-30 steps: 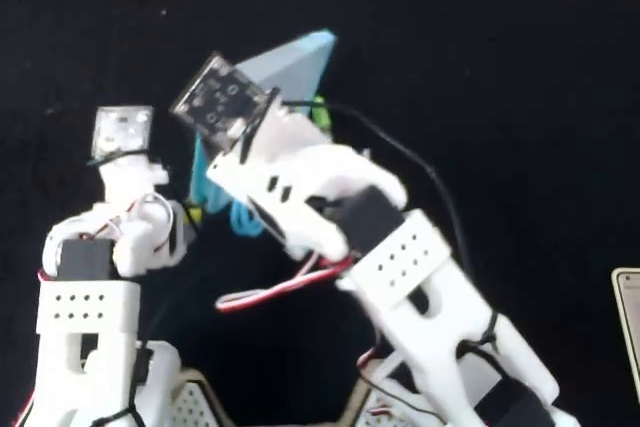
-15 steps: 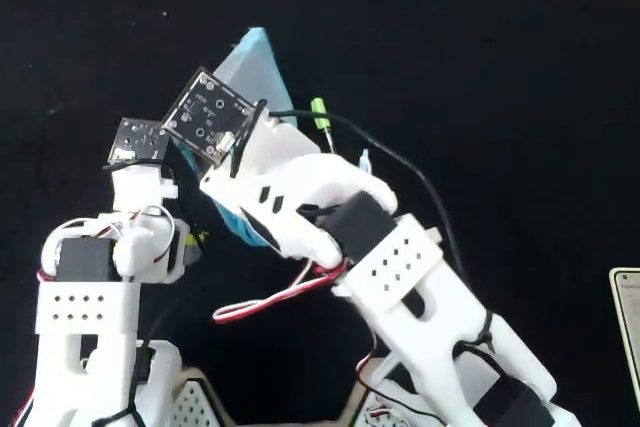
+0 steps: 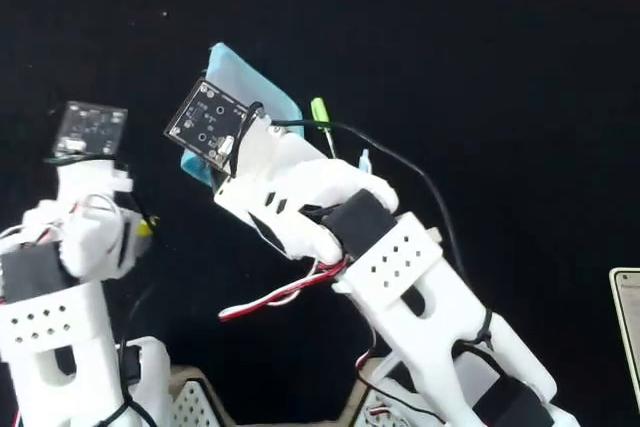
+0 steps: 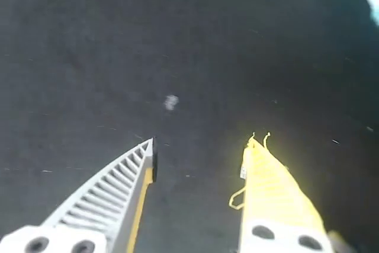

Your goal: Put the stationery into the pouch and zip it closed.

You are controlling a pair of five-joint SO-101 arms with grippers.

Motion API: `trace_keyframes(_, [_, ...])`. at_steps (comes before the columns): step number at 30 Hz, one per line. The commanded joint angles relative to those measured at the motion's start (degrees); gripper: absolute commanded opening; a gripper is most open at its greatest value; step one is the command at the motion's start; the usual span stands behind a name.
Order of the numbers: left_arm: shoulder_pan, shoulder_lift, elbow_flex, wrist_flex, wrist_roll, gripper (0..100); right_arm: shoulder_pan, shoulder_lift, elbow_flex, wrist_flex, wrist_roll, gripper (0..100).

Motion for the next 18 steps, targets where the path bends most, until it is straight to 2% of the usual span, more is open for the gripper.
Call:
trace_keyframes(1, [-2.51,-0.88,-6.29,0.62,-3.69,25,1.58,-1.19,-0.66,0.44,-0.35,1.1])
trace_keyframes(4, [-1.71,-0.88,-10.07,5.36,-4.92,25,1.58,-1.19,-0.66,1.23,-0.35,1.1])
trace_keyframes(8, [3.91,-0.88,-16.84,11.60,-4.75,25,1.67,-1.19,-0.66,1.93,-0.35,1.1])
trace_keyframes(11, [7.96,-0.88,-19.91,13.19,-4.31,25,1.58,-1.27,-0.66,1.93,-0.35,1.1])
trace_keyframes(18, [13.67,-0.79,-22.02,12.13,7.91,25,1.58,-8.84,-0.22,1.93,-0.35,1.1])
